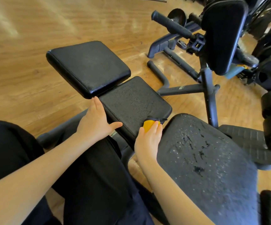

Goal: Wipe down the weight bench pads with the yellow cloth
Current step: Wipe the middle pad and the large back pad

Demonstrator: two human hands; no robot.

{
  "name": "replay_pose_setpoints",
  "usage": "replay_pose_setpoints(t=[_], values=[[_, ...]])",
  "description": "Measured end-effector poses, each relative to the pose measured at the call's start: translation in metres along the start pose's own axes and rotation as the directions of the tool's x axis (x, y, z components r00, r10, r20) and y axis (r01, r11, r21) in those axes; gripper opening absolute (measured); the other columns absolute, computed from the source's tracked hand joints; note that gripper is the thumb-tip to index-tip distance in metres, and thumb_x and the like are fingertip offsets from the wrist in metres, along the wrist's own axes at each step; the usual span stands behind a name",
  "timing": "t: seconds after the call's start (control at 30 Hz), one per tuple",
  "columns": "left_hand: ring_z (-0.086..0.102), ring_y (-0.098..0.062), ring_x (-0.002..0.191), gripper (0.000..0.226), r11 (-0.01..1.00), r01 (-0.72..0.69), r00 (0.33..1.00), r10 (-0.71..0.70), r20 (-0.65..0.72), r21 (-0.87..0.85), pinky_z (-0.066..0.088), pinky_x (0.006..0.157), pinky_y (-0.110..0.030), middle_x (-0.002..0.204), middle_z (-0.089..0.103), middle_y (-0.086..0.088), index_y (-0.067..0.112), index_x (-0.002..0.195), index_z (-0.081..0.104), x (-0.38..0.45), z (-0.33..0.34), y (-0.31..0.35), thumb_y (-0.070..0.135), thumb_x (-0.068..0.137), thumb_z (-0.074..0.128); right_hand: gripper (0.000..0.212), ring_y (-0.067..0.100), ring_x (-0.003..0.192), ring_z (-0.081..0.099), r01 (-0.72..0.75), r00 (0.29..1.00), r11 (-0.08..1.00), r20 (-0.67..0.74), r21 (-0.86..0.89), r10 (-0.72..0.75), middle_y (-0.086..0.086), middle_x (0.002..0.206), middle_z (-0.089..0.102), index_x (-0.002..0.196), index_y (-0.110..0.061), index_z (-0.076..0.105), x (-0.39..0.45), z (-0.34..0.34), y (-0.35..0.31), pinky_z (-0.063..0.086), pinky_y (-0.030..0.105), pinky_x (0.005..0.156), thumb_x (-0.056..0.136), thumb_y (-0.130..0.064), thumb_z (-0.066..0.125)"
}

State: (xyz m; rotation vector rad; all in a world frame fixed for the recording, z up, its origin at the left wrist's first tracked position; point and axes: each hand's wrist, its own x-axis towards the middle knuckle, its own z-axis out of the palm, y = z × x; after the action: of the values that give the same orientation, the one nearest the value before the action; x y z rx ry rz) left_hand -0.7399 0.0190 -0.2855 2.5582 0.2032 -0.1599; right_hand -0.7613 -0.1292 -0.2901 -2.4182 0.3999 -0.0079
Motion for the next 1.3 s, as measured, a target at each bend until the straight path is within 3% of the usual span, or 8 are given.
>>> replay_pose_setpoints(t=[0.2,0.43,0.6,0.7,0.77,0.83,1.03,1.3], values=[[0.010,-0.027,0.145,0.115,1.000,-0.019,1.000,0.019,-0.006,-0.017,0.025,0.112,-0.040,0.158,-0.004,-0.013,0.003,0.147,-0.011,0.000,-0.002,-0.005,0.060,0.077,0.061,0.063,0.019,0.143,-0.009,0.106,0.982,0.994,0.155,0.007,-0.106,0.008,0.156,-0.007,0.145,-0.005,-0.002,-0.008,-0.014,0.005,-0.002,0.030,0.116,0.098,-0.024,0.035],[0.012,-0.023,0.144,0.118,0.996,-0.080,0.996,0.081,0.034,-0.031,0.025,0.112,-0.037,0.158,-0.002,-0.009,0.007,0.147,-0.012,0.002,-0.006,-0.016,0.055,0.075,0.067,0.061,0.024,0.143,-0.011,0.300,0.950,0.881,0.199,-0.366,-0.241,0.009,0.156,-0.008,0.145,-0.005,-0.002,-0.014,-0.007,-0.005,-0.004,0.035,0.116,0.098,-0.021,0.033],[0.012,-0.020,0.144,0.122,0.993,-0.119,0.989,0.119,0.093,-0.006,0.025,0.113,-0.036,0.158,-0.002,-0.006,0.009,0.148,-0.012,0.002,-0.013,-0.025,0.055,0.070,0.071,0.061,0.023,0.143,-0.012,0.565,0.820,0.744,0.340,-0.356,-0.460,0.007,0.156,-0.009,0.146,-0.009,-0.003,-0.020,0.014,-0.029,-0.008,0.033,0.113,0.098,-0.019,0.034],[0.013,-0.021,0.144,0.102,0.976,-0.201,0.979,0.202,-0.009,0.082,0.021,0.115,-0.036,0.158,0.010,-0.006,0.010,0.149,0.005,0.002,-0.020,-0.032,0.053,0.078,0.065,0.065,0.018,0.144,-0.002,0.644,0.763,0.669,0.380,-0.372,-0.523,0.002,0.157,-0.001,0.147,-0.014,0.002,-0.011,-0.001,-0.015,0.005,0.029,0.116,0.096,-0.024,0.041],[0.010,-0.021,0.145,0.091,0.953,-0.247,0.954,0.270,-0.127,0.174,0.019,0.115,-0.036,0.158,0.012,-0.005,0.012,0.149,0.013,0.004,-0.025,-0.029,0.051,0.083,0.061,0.067,0.019,0.143,0.015,0.642,0.767,0.648,0.331,-0.410,-0.550,0.003,0.155,0.015,0.146,-0.014,0.015,-0.010,-0.014,0.003,0.011,0.026,0.112,0.092,-0.028,0.051],[0.002,-0.024,0.145,0.100,0.945,-0.190,0.958,0.238,-0.160,0.265,0.019,0.115,-0.039,0.158,0.002,-0.008,0.010,0.149,0.005,0.015,-0.034,-0.039,0.057,0.081,0.060,0.067,0.024,0.139,0.027,0.648,0.760,0.629,0.313,-0.430,-0.570,0.008,0.150,0.028,0.143,-0.009,0.026,-0.010,-0.011,0.004,0.016,0.032,0.110,0.087,-0.025,0.059],[-0.010,-0.027,0.144,0.128,0.954,-0.098,0.993,0.113,-0.037,0.283,0.013,0.116,-0.041,0.156,-0.018,-0.010,0.006,0.147,-0.010,0.030,-0.027,-0.049,0.056,0.065,0.075,0.065,0.023,0.144,0.007,0.670,0.742,0.633,0.321,-0.388,-0.588,0.008,0.156,0.010,0.146,-0.008,0.009,0.013,0.036,-0.053,0.015,0.037,0.118,0.094,-0.023,0.045],[-0.013,-0.024,0.144,0.124,0.959,-0.135,0.990,0.141,-0.006,0.249,0.013,0.116,-0.043,0.155,-0.021,-0.008,0.009,0.148,-0.011,0.029,-0.032,-0.055,0.051,0.069,0.075,0.066,0.019,0.144,0.011,0.706,0.708,0.590,0.363,-0.391,-0.606,0.005,0.155,0.013,0.146,-0.012,0.012,0.010,0.023,-0.033,0.009,0.025,0.111,0.093,-0.022,0.049]])
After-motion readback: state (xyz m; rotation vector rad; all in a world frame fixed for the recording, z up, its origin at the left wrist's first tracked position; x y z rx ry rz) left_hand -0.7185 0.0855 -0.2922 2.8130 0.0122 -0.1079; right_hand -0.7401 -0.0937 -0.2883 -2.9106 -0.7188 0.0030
